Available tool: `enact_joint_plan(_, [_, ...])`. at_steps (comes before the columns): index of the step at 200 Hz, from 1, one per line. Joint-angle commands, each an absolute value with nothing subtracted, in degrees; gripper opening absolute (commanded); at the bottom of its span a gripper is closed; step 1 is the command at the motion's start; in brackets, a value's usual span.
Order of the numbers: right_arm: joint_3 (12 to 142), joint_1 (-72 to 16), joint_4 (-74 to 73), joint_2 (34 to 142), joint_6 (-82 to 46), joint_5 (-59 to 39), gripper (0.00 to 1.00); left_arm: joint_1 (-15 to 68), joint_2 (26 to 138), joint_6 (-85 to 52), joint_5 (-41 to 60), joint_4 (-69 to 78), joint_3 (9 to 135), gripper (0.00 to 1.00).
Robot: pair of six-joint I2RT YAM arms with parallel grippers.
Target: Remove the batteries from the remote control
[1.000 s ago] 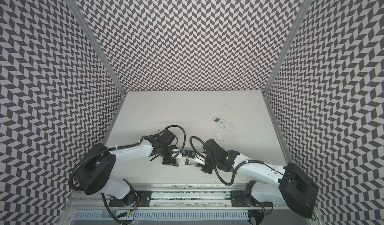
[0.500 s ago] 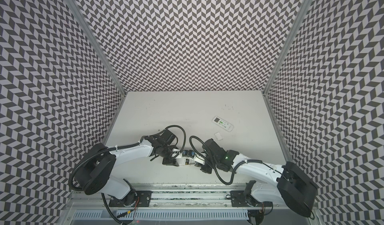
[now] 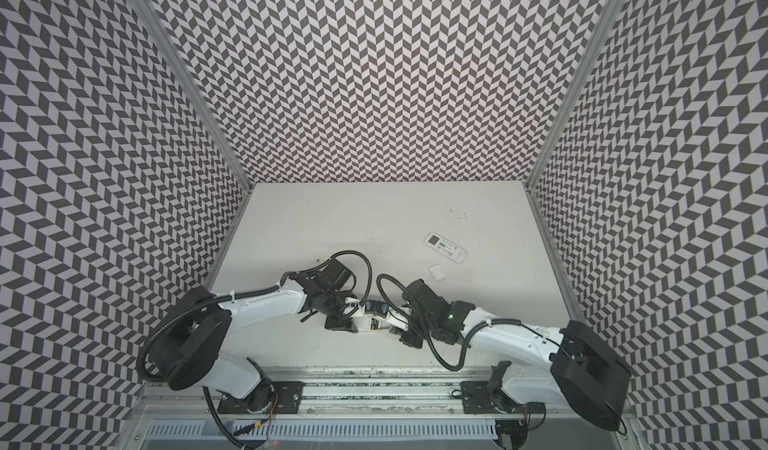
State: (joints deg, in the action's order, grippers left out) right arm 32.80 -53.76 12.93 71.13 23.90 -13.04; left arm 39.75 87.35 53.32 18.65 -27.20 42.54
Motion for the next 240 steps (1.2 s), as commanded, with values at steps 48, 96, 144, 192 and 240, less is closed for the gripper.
enact_joint_plan(48, [28.91, -57.97, 2.65, 70.32, 25.74, 5.78, 0.00, 40.69, 87.54, 55.02, 19.61, -26.02, 41.75, 0.33])
enact_joint_plan(96, [27.95, -58.58, 1.56, 68.57, 27.80, 6.98, 0.00, 40.69, 87.64, 55.20, 19.67, -26.02, 41.57, 0.33])
enact_joint_plan(144, [27.71, -58.54, 1.15, 67.11, 28.66, 7.26, 0.00, 40.69, 87.78, 55.20, 19.69, -26.01, 41.49, 0.33])
enact_joint_plan(192, [27.29, -58.55, 0.67, 65.75, 29.23, 7.61, 0.00, 40.79, 88.11, 55.00, 20.16, -26.29, 42.21, 0.32])
enact_joint_plan(240, [27.07, -58.54, 0.15, 65.13, 29.73, 8.06, 0.00, 40.78, 88.19, 55.20, 19.91, -26.28, 41.92, 0.33])
